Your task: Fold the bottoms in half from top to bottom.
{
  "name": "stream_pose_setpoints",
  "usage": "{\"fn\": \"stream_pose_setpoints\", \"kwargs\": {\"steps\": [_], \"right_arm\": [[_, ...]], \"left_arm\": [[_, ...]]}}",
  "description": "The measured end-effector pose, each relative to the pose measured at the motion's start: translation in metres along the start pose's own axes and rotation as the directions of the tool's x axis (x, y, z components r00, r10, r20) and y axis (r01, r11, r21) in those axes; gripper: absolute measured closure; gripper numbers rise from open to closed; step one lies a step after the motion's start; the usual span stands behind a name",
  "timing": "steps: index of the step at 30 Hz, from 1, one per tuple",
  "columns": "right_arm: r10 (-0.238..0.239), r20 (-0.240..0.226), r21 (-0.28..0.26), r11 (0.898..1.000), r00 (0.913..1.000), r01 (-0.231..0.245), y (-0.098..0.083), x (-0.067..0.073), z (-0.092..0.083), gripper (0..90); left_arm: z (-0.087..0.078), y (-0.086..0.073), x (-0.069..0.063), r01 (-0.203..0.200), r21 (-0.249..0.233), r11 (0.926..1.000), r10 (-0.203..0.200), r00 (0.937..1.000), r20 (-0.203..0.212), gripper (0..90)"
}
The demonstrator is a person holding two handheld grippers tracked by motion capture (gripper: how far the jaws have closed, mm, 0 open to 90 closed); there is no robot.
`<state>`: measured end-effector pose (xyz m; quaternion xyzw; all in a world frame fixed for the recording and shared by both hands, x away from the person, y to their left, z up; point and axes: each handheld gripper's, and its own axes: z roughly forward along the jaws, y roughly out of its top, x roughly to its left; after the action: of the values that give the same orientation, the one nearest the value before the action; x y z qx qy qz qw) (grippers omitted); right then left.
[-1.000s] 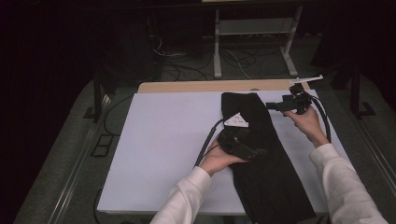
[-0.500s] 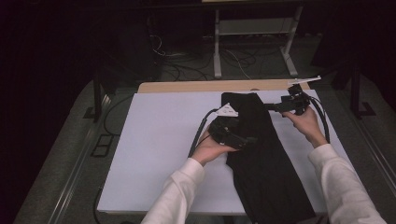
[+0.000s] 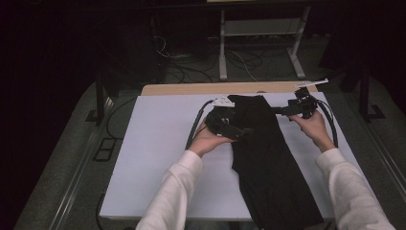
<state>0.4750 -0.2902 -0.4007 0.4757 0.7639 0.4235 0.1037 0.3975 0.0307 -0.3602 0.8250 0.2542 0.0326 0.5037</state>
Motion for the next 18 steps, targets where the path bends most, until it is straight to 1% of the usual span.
{"fn": "stream_pose_setpoints", "kwargs": {"steps": [2, 3, 4, 6, 7, 11, 14, 18], "right_arm": [[0.001, -0.006, -0.003, 1.000, 1.0000, -0.001, -0.001, 0.001, 0.000, 0.0], [0.000, -0.006, -0.006, 1.000, 1.0000, 0.000, -0.001, 0.002, 0.000, 0.0], [0.002, -0.007, -0.009, 1.000, 1.0000, -0.002, -0.002, 0.002, 0.000, 0.0], [0.003, -0.009, -0.012, 1.000, 1.0000, -0.003, -0.002, 0.002, 0.001, 0.0], [0.002, -0.007, -0.009, 1.000, 1.0000, -0.003, -0.002, 0.003, 0.001, 0.0], [0.005, -0.009, -0.008, 1.000, 1.0000, -0.005, -0.002, 0.003, 0.003, 0.0], [0.007, -0.011, -0.009, 1.000, 0.9999, -0.007, -0.002, 0.003, 0.005, 0.0], [0.012, -0.014, -0.007, 1.000, 0.9998, -0.012, -0.002, 0.003, 0.007, 0.0]], "left_arm": [[-0.001, 0.000, 0.005, 0.010, 0.002, 0.9999, -0.010, 0.9999, -0.009, 0.0], [-0.002, -0.001, 0.009, 0.014, 0.005, 0.9999, -0.014, 0.9997, -0.019, 0.0], [-0.002, -0.001, 0.009, 0.014, 0.005, 0.9999, -0.014, 0.9997, -0.019, 0.0], [-0.004, -0.002, 0.015, 0.026, 0.008, 0.9996, -0.026, 0.9993, -0.026, 0.0], [-0.004, -0.002, 0.015, 0.026, 0.008, 0.9996, -0.026, 0.9993, -0.026, 0.0], [-0.004, -0.001, 0.026, 0.039, 0.007, 0.9992, -0.039, 0.9986, -0.036, 0.0], [-0.002, -0.001, 0.036, 0.035, 0.034, 0.9988, -0.034, 0.9985, -0.043, 0.0], [0.002, 0.000, 0.049, 0.047, 0.059, 0.9972, -0.044, 0.9975, -0.056, 0.0]]}}
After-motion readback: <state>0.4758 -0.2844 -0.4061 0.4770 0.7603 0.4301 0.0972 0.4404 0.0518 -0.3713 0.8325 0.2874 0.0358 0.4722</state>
